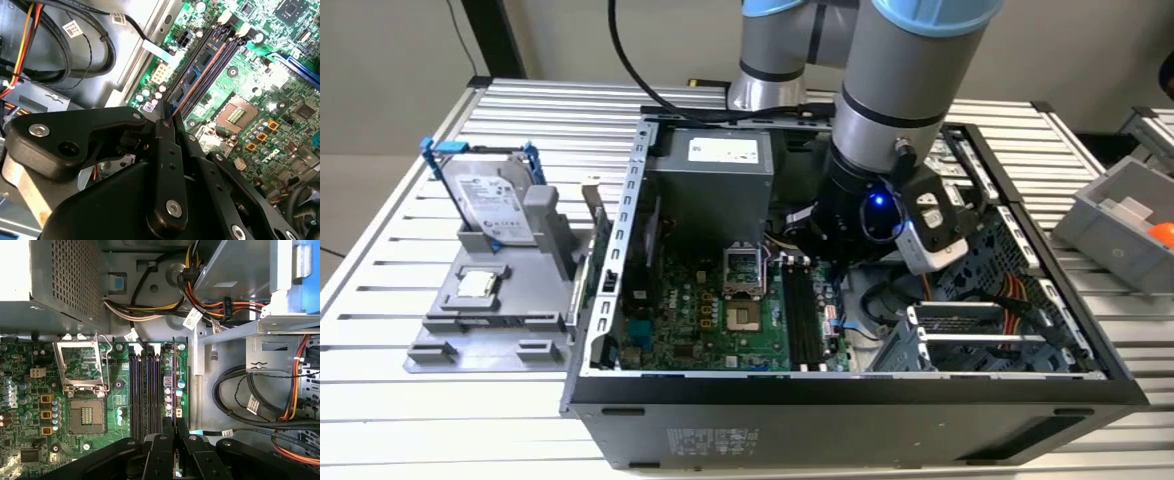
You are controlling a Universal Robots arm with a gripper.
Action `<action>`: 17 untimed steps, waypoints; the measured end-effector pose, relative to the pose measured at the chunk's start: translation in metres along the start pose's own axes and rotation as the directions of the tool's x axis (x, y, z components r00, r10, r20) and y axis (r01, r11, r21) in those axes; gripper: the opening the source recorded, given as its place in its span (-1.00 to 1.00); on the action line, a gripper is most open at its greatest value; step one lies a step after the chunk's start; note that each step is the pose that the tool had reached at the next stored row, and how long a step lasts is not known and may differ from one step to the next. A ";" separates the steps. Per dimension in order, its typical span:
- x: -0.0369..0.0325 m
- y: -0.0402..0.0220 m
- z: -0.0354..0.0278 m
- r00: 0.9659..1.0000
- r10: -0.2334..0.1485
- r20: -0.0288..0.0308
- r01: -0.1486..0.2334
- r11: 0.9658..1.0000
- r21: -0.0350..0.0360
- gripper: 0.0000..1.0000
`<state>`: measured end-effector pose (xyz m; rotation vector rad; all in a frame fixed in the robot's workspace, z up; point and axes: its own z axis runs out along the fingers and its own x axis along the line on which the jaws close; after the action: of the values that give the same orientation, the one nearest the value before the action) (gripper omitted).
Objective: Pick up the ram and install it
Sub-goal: 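Insert the ram into the slot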
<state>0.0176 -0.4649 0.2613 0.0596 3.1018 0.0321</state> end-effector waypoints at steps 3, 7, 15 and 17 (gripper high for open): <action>0.0001 0.0000 0.0009 1.000 0.000 0.000 0.000 1.000 0.000 -1.00; 0.0003 -0.0002 0.0061 1.000 0.000 0.000 0.000 1.000 0.000 -1.00; 0.0006 -0.0018 0.0167 1.000 0.000 0.000 0.000 1.000 0.000 -1.00; 0.0007 -0.0024 0.0189 1.000 0.000 0.000 0.000 1.000 0.000 -1.00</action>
<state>0.0175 -0.4668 0.2423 0.0597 3.1018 0.0324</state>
